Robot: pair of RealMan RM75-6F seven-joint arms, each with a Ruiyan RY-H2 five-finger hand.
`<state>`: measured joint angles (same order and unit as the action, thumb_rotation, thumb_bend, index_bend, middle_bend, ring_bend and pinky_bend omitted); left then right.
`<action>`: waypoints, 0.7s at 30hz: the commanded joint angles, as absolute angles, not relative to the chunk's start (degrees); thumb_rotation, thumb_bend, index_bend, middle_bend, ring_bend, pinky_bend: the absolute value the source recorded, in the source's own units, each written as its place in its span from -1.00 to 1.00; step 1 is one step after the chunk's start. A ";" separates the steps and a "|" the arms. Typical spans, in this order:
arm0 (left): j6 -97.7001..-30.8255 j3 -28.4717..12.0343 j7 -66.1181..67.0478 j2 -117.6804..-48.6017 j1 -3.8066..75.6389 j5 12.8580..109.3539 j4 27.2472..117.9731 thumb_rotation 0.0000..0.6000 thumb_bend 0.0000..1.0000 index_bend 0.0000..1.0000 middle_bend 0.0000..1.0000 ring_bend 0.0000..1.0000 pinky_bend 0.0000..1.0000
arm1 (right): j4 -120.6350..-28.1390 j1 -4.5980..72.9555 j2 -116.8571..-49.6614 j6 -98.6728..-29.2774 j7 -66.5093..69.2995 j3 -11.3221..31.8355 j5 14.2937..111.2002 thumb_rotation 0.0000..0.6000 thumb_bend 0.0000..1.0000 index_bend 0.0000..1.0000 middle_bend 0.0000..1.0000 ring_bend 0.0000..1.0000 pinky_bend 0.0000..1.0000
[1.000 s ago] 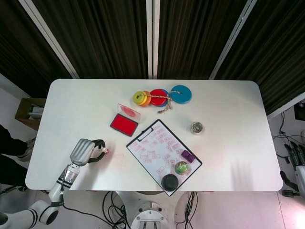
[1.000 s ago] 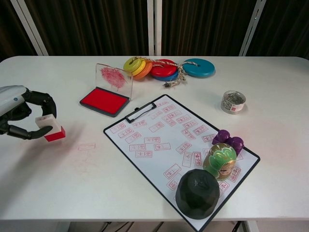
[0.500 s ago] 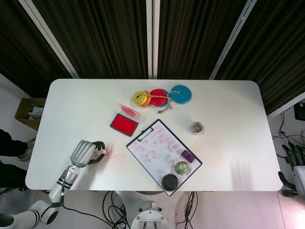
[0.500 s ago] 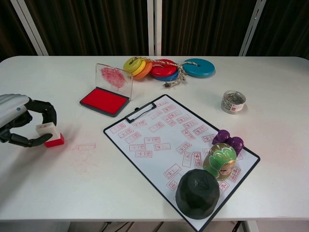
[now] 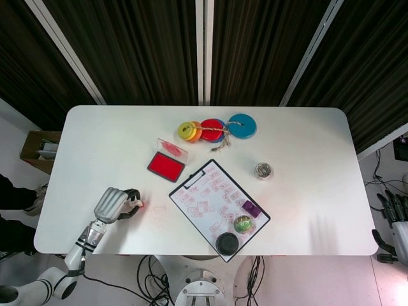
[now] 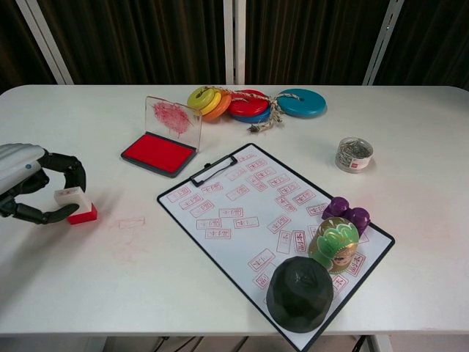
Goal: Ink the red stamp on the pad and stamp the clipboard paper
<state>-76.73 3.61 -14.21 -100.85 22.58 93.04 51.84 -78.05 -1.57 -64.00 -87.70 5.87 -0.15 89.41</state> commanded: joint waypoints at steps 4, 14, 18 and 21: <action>-76.68 3.66 -14.52 -100.78 22.41 93.12 51.77 1.00 -0.07 -0.05 0.06 1.00 1.00 | -78.00 -1.52 -64.20 -87.59 5.71 -0.10 89.31 1.00 -0.51 -1.00 -1.00 -1.00 -1.00; -76.86 3.80 -15.06 -100.65 22.56 93.81 51.89 1.00 -0.18 -0.15 -0.02 1.00 1.00 | -77.96 -1.47 -64.23 -87.17 5.90 -0.05 88.88 1.00 -0.51 -1.00 -1.00 -1.00 -1.00; -76.69 3.83 -15.06 -100.49 22.54 93.84 52.11 1.00 -0.20 -0.17 -0.05 1.00 1.00 | -77.91 -1.50 -64.17 -86.96 5.94 -0.05 88.65 1.00 -0.51 -1.00 -1.00 -1.00 -1.00; -76.79 3.92 -14.85 -100.38 22.49 94.00 52.18 1.00 -0.20 -0.18 -0.06 1.00 1.00 | -77.81 -1.51 -64.19 -86.94 5.97 -0.05 88.60 1.00 -0.51 -1.00 -1.00 -1.00 -1.00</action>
<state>-76.79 3.91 -14.87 -100.40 22.50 93.98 52.17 -77.83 -1.50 -64.18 -86.95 5.96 -0.04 88.61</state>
